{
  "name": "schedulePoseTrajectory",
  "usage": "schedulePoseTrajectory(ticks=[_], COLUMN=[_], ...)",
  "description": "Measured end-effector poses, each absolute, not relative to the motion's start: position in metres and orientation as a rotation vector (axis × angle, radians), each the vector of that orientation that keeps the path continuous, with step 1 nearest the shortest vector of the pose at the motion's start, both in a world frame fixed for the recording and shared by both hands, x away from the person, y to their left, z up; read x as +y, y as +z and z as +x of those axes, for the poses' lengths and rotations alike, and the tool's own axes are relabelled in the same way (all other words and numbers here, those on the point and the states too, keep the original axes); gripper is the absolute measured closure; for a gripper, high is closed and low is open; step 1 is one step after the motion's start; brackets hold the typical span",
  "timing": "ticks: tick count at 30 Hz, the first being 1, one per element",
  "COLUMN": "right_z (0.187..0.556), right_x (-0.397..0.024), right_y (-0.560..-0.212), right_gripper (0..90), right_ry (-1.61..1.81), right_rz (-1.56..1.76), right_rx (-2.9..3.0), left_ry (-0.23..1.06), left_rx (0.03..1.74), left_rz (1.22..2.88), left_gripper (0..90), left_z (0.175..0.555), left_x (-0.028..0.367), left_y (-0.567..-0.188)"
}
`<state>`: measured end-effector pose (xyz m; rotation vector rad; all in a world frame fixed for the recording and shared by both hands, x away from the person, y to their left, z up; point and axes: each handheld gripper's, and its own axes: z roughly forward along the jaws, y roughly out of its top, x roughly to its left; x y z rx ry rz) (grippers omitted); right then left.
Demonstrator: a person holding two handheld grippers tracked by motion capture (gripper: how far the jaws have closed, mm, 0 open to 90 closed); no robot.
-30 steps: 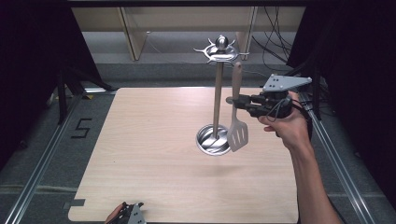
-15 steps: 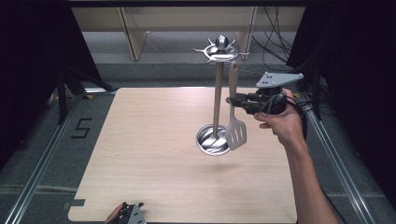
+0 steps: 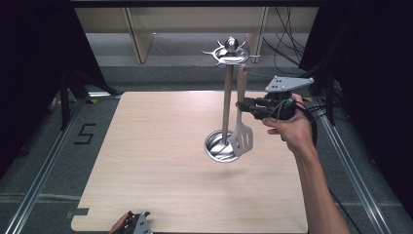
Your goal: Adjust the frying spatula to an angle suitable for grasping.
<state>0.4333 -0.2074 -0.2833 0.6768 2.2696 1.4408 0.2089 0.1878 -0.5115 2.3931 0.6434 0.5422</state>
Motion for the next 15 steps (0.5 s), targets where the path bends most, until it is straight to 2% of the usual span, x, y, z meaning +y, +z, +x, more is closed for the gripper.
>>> schedulePoseTrajectory(ticks=[8,15], right_z=[0.432,0.423], right_x=[-0.207,-0.215], right_y=[-0.288,-0.291], right_gripper=[75.0,65.4], right_ry=[1.499,1.563], right_rz=[0.695,0.709], right_rx=[2.238,2.198], left_ry=[0.526,0.536], left_rx=[0.640,0.639], left_rz=[2.393,2.386], left_gripper=[17.7,17.7], left_z=[0.209,0.209], left_x=[0.188,0.188], left_y=[-0.511,-0.511])
